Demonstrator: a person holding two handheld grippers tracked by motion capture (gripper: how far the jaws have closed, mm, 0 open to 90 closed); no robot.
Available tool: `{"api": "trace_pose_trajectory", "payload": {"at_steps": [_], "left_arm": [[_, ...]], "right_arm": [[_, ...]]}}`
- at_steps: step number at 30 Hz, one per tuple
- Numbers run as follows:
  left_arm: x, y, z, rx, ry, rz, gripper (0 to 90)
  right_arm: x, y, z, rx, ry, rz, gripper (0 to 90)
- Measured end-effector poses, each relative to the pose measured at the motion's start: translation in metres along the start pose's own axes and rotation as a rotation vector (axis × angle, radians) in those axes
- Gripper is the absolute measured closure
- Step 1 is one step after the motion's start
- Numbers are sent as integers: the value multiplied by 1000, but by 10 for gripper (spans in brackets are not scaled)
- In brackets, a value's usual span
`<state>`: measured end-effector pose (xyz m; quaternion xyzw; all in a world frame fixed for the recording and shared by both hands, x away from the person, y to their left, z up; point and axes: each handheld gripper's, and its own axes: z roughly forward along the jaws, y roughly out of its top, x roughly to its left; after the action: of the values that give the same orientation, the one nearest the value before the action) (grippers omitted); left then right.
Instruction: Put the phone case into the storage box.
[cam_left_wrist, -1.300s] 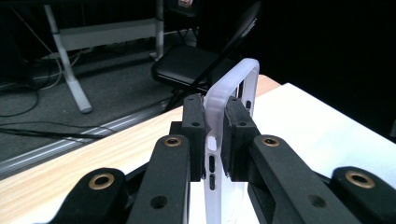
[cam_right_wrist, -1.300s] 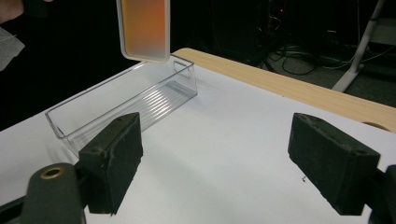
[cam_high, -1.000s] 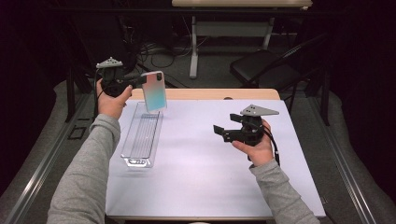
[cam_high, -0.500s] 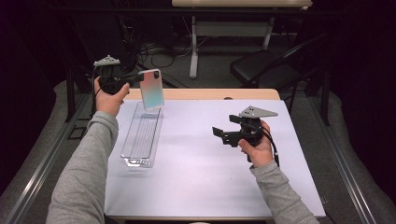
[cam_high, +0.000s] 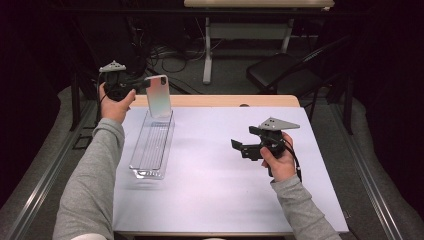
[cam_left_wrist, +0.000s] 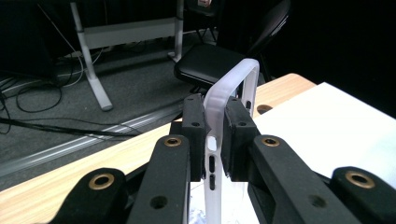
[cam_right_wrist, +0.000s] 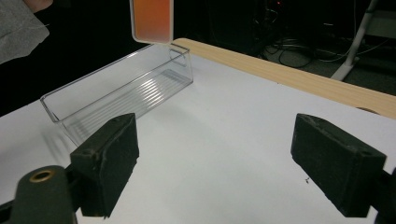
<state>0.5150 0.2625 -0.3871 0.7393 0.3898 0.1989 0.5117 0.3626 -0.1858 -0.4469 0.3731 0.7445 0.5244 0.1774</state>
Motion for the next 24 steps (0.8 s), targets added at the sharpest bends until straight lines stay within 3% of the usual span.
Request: {"api": "trace_pose_trajectory", "payload": {"at_steps": [24], "left_arm": [[13,-9,14,8,-9,20,817]], "right_arm": [[1,-5,-3,-3,-20,-10,151]]}}
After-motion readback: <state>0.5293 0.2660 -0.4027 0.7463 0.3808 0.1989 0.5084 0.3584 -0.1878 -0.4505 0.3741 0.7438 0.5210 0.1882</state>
